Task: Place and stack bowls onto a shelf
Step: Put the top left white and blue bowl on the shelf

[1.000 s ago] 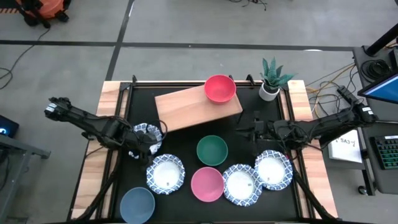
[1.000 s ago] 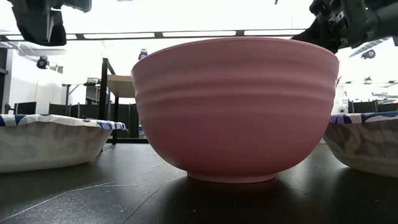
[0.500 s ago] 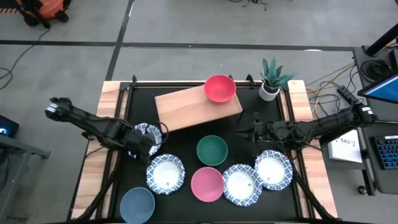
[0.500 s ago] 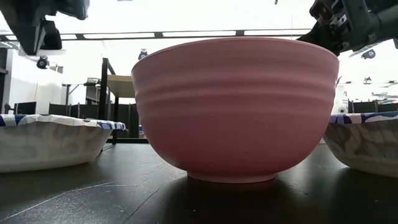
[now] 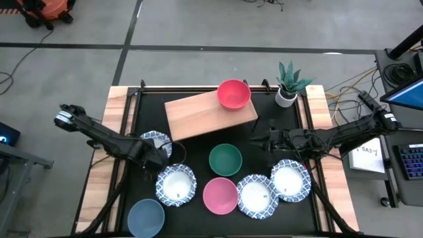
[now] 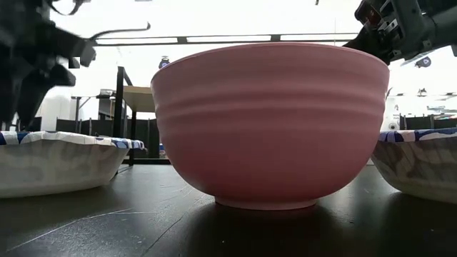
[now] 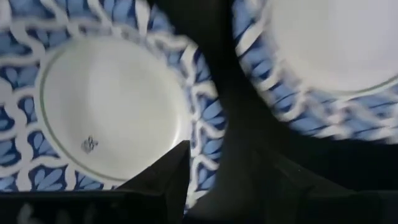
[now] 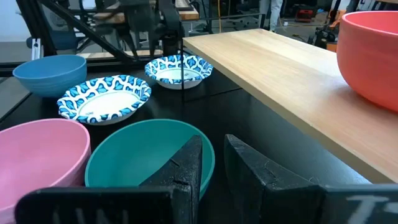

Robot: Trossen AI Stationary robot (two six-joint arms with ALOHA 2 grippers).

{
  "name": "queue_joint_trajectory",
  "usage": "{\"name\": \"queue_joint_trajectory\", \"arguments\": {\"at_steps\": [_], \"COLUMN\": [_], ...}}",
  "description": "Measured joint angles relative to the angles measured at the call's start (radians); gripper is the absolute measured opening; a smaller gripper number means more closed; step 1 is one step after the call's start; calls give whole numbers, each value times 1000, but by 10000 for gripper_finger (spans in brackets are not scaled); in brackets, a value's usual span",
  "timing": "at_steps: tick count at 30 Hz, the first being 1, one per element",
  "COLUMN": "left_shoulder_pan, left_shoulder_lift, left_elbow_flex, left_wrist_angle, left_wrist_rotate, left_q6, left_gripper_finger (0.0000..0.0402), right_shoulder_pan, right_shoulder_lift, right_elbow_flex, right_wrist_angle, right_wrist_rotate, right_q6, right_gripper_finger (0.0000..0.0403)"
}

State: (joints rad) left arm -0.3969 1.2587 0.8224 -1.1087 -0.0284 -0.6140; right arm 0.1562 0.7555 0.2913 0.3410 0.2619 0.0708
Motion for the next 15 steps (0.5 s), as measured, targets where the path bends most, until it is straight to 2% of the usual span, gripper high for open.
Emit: {"name": "queue_joint_trajectory", "arguments": {"at_steps": [15], "left_shoulder_pan": [0], "left_shoulder_lift": [-16], "left_elbow_flex": [-157], "left_wrist_angle": [154], "left_wrist_rotate": [16], "left_q6": [-31], "left_gripper_finger": [126], "right_shoulder_pan": [0], "right_shoulder_lift": [0], "right_elbow_flex": [0], "right_wrist_angle": [0], "right_wrist_rotate": [0], "right_q6": [-3], "right_gripper_finger": [59]}}
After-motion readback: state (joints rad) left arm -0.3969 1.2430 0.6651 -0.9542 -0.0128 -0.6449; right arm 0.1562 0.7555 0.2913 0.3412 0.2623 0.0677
